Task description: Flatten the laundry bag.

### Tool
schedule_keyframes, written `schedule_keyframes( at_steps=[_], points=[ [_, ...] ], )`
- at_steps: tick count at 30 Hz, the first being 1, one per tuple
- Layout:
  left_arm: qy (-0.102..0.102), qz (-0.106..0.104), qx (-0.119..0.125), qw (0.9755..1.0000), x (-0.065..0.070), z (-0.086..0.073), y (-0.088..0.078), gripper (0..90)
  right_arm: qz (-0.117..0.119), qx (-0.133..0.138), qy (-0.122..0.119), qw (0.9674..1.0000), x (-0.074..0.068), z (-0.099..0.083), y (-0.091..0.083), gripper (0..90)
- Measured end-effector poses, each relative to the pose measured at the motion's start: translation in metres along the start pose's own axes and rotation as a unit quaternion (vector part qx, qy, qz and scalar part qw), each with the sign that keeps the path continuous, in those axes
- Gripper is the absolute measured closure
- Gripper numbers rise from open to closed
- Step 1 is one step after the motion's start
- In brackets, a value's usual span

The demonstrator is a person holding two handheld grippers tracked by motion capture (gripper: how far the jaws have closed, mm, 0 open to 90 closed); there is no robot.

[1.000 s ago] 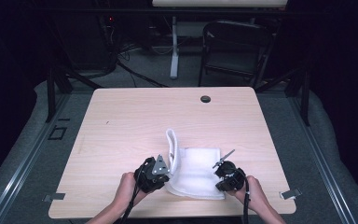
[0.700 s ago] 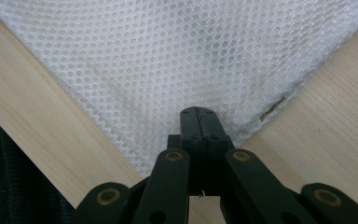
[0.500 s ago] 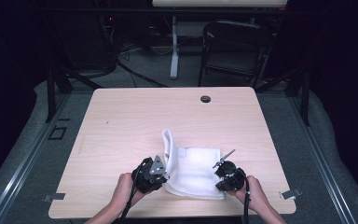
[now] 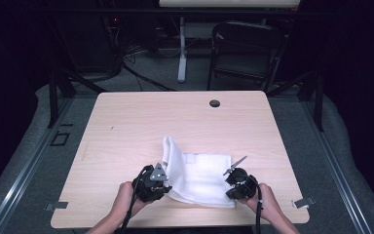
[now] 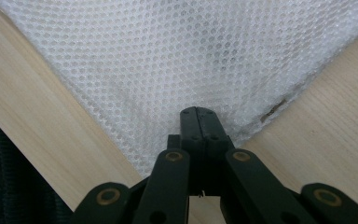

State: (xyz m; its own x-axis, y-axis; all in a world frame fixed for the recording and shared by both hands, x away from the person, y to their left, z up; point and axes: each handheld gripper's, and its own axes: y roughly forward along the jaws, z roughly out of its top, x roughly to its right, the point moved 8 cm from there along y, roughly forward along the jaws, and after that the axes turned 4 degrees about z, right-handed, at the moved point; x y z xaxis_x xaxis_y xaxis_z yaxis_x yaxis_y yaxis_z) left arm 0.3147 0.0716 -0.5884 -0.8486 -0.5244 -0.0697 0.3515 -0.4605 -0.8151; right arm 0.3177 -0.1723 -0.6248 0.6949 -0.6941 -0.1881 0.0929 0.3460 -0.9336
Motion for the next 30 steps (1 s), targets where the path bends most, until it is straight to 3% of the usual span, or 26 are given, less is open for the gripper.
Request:
schedule_keyframes(
  at_steps=[3, 8, 11, 19, 22, 27, 30],
  points=[
    [0.001, -0.002, -0.006, 1.0000, 0.000, -0.002, 0.000, 77.2, -0.002, 0.003, -0.003, 1.0000, 0.002, 0.000, 0.000, 90.0],
    [-0.017, -0.010, -0.016, 0.9997, -0.002, -0.007, 0.000, 72.2, -0.005, 0.002, -0.006, 1.0000, 0.003, 0.000, 0.000, 90.0],
    [-0.023, -0.017, -0.019, 0.9994, -0.004, -0.011, -0.004, 66.4, -0.003, 0.001, -0.008, 1.0000, 0.003, 0.000, -0.001, 90.0],
    [-0.052, -0.007, -0.028, 0.9982, -0.016, -0.027, -0.017, 45.8, -0.002, 0.001, -0.008, 1.0000, 0.003, 0.000, -0.001, 90.0],
    [-0.067, -0.002, -0.026, 0.9974, -0.022, -0.034, -0.025, 34.5, -0.001, 0.001, -0.008, 1.0000, 0.003, 0.000, -0.001, 90.0],
    [-0.093, 0.012, -0.005, 0.9955, -0.031, -0.038, -0.037, 27.2, 0.001, 0.000, -0.009, 1.0000, 0.003, 0.000, -0.001, 90.0],
    [-0.096, 0.019, 0.005, 0.9951, -0.034, -0.037, -0.041, 21.0, 0.005, 0.004, -0.006, 1.0000, 0.002, 0.000, 0.000, 90.0]
  ],
)
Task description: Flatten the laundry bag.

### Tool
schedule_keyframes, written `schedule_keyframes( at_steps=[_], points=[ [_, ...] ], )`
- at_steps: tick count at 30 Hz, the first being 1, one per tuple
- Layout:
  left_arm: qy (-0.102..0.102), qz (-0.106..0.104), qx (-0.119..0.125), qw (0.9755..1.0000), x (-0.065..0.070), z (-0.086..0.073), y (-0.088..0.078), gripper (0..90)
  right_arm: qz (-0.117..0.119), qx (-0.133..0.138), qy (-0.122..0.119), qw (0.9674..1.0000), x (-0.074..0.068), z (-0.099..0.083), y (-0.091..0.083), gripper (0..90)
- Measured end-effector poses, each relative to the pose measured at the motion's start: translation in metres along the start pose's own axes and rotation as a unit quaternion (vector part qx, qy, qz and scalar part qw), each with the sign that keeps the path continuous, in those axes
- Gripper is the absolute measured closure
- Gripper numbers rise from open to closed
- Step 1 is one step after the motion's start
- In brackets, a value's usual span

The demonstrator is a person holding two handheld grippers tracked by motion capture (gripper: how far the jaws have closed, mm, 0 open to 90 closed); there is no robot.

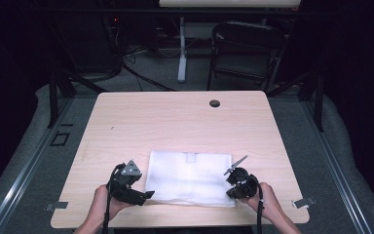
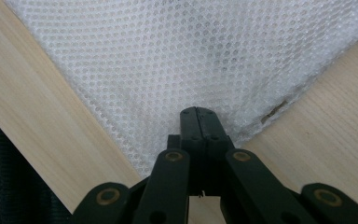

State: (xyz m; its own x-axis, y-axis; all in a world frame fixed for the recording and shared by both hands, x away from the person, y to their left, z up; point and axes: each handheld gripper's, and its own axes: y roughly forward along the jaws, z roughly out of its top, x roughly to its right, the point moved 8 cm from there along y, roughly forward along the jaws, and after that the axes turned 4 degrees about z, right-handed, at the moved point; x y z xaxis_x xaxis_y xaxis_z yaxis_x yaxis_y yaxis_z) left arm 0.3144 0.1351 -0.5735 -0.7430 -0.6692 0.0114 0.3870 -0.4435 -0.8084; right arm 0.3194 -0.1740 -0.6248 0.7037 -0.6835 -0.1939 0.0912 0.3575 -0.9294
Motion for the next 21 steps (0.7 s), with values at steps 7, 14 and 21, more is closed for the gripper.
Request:
schedule_keyframes(
  at_steps=[7, 14, 21],
  points=[
    [0.020, -0.007, 0.009, 0.9997, 0.006, 0.011, 0.007, 16.7, 0.007, -0.001, -0.019, 0.9998, -0.002, 0.001, -0.003, 78.7],
    [0.050, -0.026, 0.003, 0.9984, 0.022, 0.023, 0.024, 15.8, 0.009, 0.046, -0.018, 0.9987, -0.005, 0.009, -0.018, 50.8],
    [0.077, -0.035, -0.003, 0.9965, 0.037, 0.032, 0.038, 15.8, 0.005, 0.060, -0.002, 0.9982, 0.001, 0.009, -0.023, 21.6]
  ],
)
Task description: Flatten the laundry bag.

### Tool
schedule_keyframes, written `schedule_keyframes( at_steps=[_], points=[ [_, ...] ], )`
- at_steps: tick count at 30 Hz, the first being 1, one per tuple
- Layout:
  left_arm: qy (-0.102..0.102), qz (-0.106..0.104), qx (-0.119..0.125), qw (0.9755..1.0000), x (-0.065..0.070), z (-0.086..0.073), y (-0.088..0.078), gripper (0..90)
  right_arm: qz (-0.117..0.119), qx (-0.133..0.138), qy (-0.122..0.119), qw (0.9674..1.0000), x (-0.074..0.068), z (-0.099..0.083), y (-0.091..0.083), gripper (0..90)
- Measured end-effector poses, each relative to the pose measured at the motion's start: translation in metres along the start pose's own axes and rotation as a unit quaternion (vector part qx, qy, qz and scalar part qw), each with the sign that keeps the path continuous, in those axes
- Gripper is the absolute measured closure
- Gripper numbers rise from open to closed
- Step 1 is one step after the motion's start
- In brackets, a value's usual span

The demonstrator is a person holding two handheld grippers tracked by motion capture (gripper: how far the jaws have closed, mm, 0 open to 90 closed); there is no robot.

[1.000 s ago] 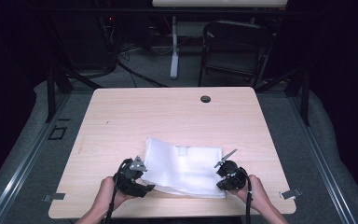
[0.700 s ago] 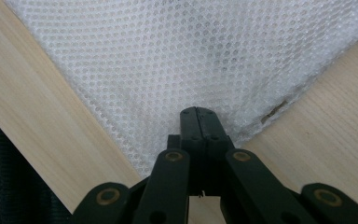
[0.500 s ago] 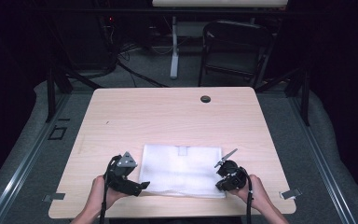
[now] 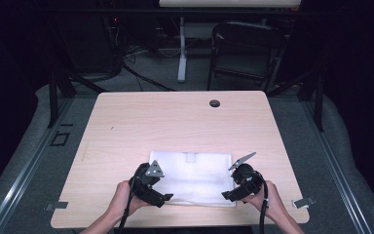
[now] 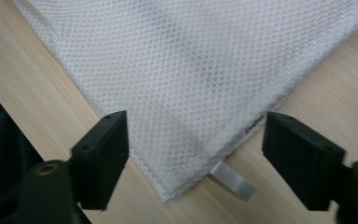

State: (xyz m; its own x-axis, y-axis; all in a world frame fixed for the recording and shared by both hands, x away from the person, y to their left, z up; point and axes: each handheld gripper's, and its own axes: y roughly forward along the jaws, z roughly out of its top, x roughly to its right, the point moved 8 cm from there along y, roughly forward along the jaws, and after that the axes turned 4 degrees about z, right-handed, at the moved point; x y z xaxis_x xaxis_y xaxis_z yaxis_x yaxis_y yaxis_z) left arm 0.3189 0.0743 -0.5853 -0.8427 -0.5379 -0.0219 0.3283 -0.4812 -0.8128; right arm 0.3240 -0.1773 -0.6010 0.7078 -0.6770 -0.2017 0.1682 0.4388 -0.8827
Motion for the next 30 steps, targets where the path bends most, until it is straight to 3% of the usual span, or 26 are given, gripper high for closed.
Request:
schedule_keyframes(
  at_steps=[10, 14, 22, 30],
  points=[
    [0.027, -0.026, -0.022, 0.9990, 0.015, 0.011, 0.027, 14.4, -0.006, 0.004, 0.009, 0.9999, 0.006, -0.002, -0.005, 11.5],
    [0.050, -0.032, -0.035, 0.9976, 0.022, 0.013, 0.037, 16.1, -0.009, 0.005, 0.011, 0.9999, 0.008, -0.003, -0.005, 11.4],
    [0.096, -0.048, -0.059, 0.9925, 0.037, 0.016, 0.053, 38.2, -0.013, -0.001, 0.008, 0.9999, 0.008, -0.004, -0.003, 14.6],
    [0.110, -0.053, -0.068, 0.9902, 0.041, 0.016, 0.060, 61.0, -0.008, -0.008, 0.005, 0.9999, 0.006, -0.005, -0.002, 15.8]
  ],
)
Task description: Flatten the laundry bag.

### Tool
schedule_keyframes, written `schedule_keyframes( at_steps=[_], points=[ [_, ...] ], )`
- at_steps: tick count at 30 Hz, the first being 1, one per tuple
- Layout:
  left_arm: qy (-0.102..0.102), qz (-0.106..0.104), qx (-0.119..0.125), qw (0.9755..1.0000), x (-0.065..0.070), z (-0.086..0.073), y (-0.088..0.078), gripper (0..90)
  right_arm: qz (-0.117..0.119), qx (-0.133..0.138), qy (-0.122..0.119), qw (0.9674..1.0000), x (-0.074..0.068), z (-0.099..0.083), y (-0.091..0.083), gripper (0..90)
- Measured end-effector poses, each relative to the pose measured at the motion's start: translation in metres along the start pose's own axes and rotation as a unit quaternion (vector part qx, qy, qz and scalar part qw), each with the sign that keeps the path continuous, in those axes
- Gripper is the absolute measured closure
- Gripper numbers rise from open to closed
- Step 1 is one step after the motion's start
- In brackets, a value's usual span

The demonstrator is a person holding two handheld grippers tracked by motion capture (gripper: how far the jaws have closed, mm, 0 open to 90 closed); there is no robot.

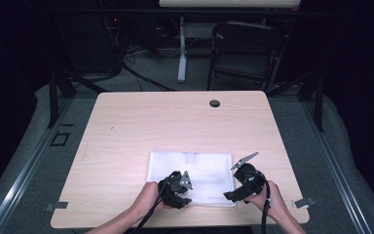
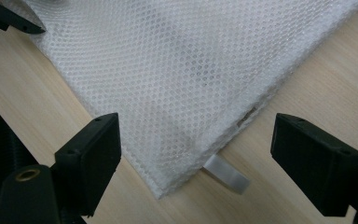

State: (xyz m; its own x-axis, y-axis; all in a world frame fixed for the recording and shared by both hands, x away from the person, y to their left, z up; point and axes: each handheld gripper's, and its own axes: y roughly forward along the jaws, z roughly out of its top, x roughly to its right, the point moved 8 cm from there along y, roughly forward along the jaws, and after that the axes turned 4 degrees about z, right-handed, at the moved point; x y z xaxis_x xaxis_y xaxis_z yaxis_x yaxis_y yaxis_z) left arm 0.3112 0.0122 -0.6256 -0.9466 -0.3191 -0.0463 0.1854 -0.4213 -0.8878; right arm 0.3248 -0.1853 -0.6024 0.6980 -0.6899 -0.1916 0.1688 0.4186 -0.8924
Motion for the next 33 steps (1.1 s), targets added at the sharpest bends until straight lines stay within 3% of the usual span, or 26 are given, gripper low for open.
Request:
schedule_keyframes(
  at_steps=[9, 16, 17, 18, 24, 31, 33],
  points=[
    [-0.005, 0.001, 0.002, 1.0000, -0.002, 0.001, 0.001, 77.7, -0.003, 0.001, -0.004, 1.0000, -0.002, 0.001, 0.000, 20.5],
    [-0.010, 0.004, 0.002, 0.9999, -0.004, 0.004, 0.000, 85.0, 0.001, 0.018, -0.024, 0.9996, -0.011, 0.005, -0.002, 32.7],
    [-0.010, 0.006, 0.003, 0.9999, -0.004, 0.004, 0.000, 85.3, 0.008, 0.032, -0.018, 0.9993, -0.015, 0.007, 0.000, 35.6],
    [-0.013, 0.005, 0.004, 0.9999, -0.004, 0.004, 0.000, 85.7, 0.007, 0.023, -0.033, 0.9992, -0.017, 0.007, -0.002, 38.6],
    [-0.025, 0.004, 0.015, 0.9996, -0.006, 0.006, -0.002, 86.1, 0.011, 0.035, -0.070, 0.9968, -0.037, 0.012, -0.005, 64.1],
    [-0.043, 0.003, 0.032, 0.9985, -0.008, 0.009, -0.006, 86.2, 0.019, 0.032, -0.117, 0.9924, -0.059, 0.015, 0.003, 85.0],
    [-0.048, 0.005, 0.038, 0.9981, -0.008, 0.010, -0.006, 86.3, 0.020, 0.030, -0.127, 0.9912, -0.064, 0.016, 0.007, 87.0]
  ],
)
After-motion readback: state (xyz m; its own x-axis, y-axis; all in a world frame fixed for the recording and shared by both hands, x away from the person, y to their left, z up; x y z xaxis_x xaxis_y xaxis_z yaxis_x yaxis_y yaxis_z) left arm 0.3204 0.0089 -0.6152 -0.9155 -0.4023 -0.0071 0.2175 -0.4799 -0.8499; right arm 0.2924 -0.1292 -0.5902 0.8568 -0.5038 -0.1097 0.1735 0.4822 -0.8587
